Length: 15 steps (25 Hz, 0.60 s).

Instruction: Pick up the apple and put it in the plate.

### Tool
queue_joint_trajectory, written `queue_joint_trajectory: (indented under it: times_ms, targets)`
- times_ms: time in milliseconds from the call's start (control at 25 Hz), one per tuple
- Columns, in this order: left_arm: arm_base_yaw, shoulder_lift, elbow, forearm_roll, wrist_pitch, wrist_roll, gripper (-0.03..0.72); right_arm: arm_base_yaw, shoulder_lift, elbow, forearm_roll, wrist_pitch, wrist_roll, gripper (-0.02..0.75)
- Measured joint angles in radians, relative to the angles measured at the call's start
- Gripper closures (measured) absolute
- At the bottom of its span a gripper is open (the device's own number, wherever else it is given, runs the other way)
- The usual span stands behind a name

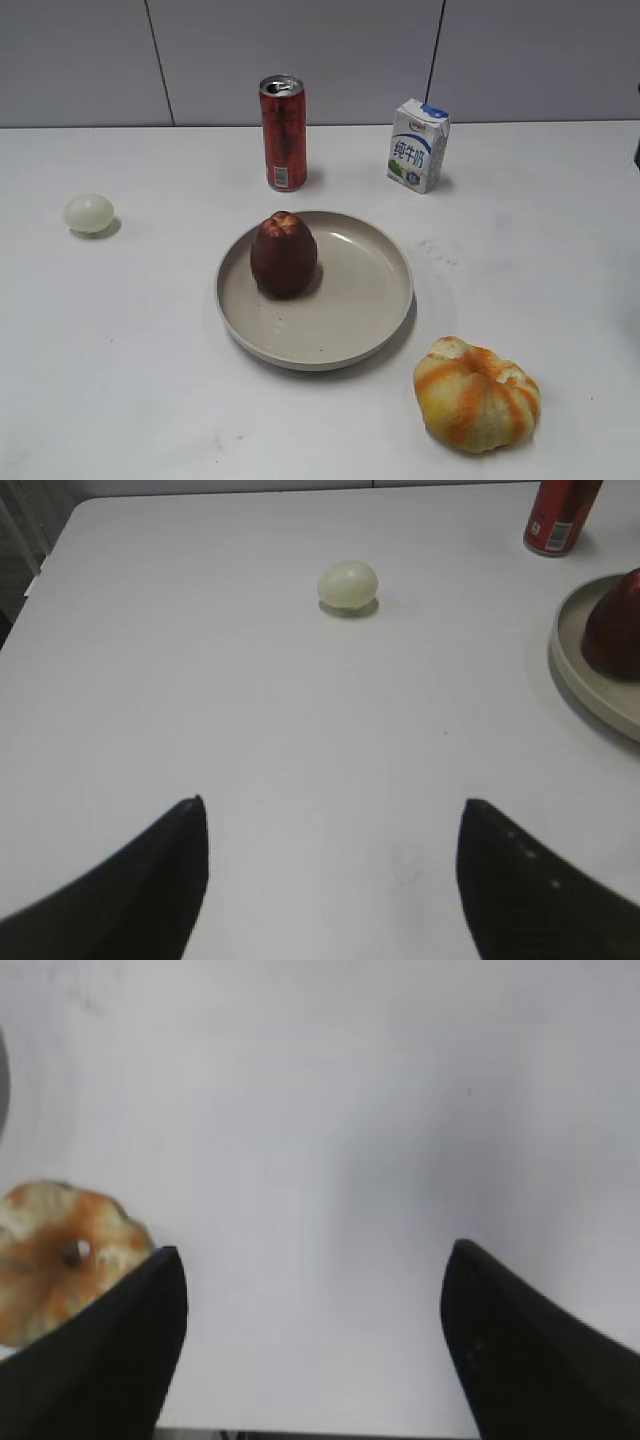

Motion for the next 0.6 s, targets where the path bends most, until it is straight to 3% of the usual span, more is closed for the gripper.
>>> queue_joint_trajectory:
  times_ms: [320,600]
  targets:
    - [0.0,0.0,0.0,0.0,0.0,0.0,0.099,-0.002,-0.403,0.51,0.003,-0.133,0.0,0.145]
    - [0.0,0.0,0.0,0.0,0.0,0.0,0.099,-0.002,-0.796,0.784,0.025,-0.157,0.0,0.145]
